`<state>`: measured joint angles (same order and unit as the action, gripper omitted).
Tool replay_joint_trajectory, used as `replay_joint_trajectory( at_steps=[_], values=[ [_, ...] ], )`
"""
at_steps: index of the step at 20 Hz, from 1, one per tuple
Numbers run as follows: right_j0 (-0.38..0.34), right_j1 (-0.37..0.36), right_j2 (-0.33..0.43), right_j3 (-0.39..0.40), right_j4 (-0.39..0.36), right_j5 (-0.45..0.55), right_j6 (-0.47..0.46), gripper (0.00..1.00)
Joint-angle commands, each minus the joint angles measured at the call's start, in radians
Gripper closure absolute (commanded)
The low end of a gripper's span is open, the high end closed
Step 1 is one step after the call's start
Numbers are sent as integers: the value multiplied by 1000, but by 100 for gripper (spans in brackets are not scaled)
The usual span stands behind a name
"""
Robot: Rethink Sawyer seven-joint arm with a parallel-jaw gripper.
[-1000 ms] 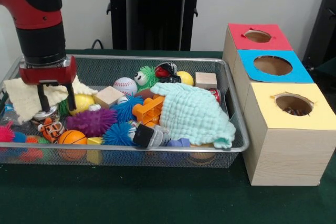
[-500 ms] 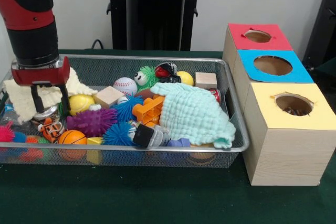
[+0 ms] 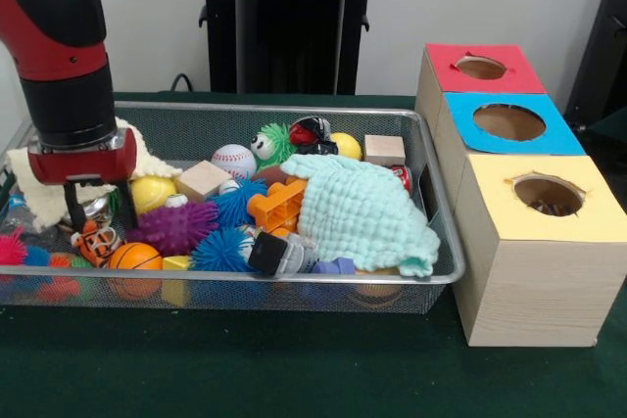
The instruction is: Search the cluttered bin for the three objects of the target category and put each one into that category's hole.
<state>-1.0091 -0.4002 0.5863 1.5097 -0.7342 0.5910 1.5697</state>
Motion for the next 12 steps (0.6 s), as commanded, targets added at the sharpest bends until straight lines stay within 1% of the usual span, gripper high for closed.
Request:
replay_joint_trajectory(
  at_steps=[1,4,10,11,12],
  values=[
    [-6,62,75,-78,-65,-50,-218,0],
    [-6,62,75,-79,-78,-63,-206,0],
    [-12,81,88,-87,-91,-74,-216,0],
    [-17,85,90,-86,-88,-70,-213,100],
    [-20,85,92,-82,-88,-75,-212,100]
  ],
)
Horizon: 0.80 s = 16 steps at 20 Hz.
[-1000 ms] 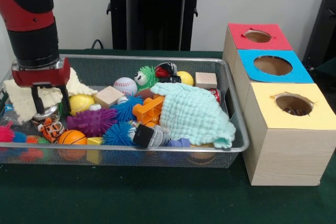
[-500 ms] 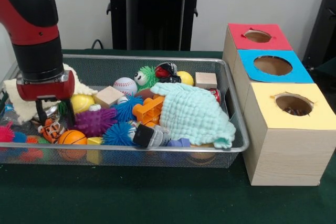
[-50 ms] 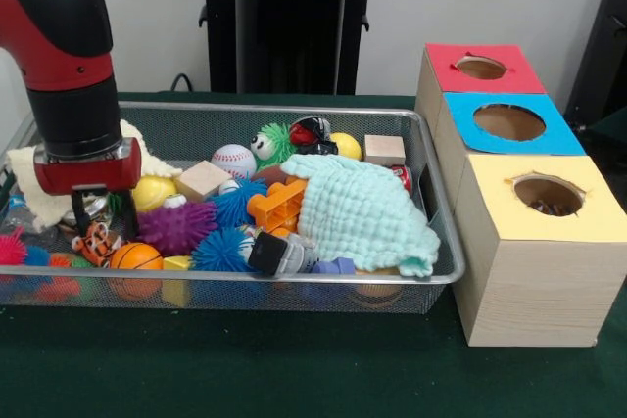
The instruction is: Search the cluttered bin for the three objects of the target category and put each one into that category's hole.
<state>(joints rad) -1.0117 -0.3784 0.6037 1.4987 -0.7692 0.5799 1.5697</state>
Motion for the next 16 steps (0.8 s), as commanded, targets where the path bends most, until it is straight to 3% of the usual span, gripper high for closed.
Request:
replay_joint_trajectory(
  at_steps=[1,11,16],
  values=[
    [-22,63,77,-66,-53,-69,-212,100],
    [-6,23,56,-24,-89,-141,-135,100],
    [-8,-68,45,58,-7,-33,-91,100]
  ],
)
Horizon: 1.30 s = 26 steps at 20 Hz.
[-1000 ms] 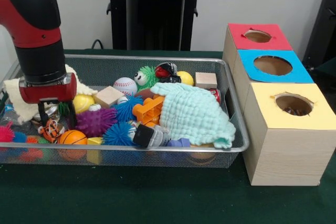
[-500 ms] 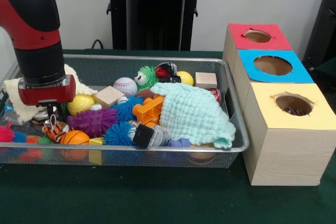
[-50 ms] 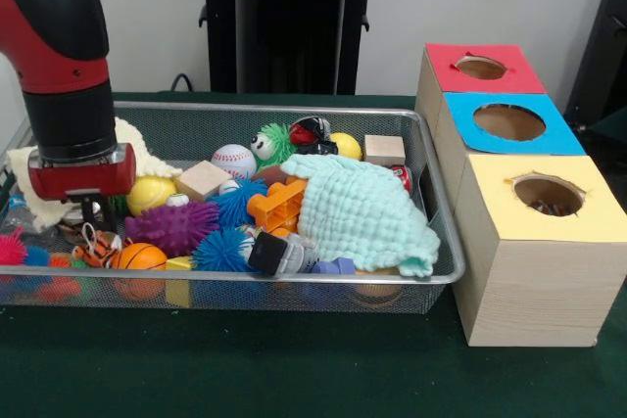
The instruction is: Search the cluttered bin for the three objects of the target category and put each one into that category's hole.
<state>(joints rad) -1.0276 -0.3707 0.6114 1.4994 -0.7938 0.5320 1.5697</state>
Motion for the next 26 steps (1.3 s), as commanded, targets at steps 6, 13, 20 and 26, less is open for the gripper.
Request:
replay_joint_trajectory(
  at_steps=[6,13,20,26],
  values=[
    [6,-244,52,166,182,223,-86,100],
    [-10,-192,62,165,204,183,-124,100],
    [-15,-155,82,148,206,149,-156,100],
    [-23,-189,82,186,212,142,-127,100]
  ],
)
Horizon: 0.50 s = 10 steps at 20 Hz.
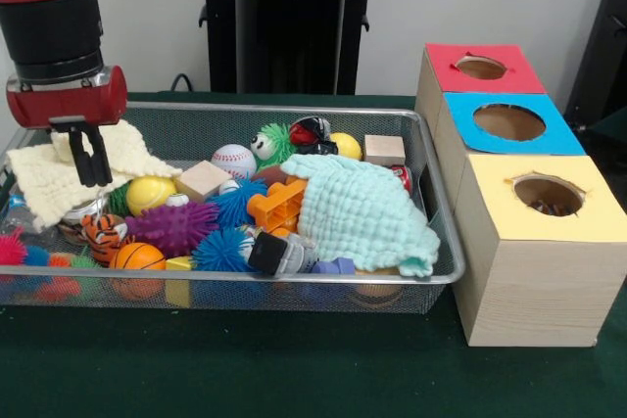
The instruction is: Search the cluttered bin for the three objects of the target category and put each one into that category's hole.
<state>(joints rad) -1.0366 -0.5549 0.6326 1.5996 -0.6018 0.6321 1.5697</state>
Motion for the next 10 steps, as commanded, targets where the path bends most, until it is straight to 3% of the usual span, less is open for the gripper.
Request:
replay_joint_trajectory(
  at_steps=[1,4,5,10],
  values=[
    [-14,-5,61,85,17,40,-128,100],
    [-17,8,64,79,8,30,-133,100],
    [-18,11,67,78,3,22,-132,0],
    [-16,6,65,77,-13,2,-126,0]
  ],
)
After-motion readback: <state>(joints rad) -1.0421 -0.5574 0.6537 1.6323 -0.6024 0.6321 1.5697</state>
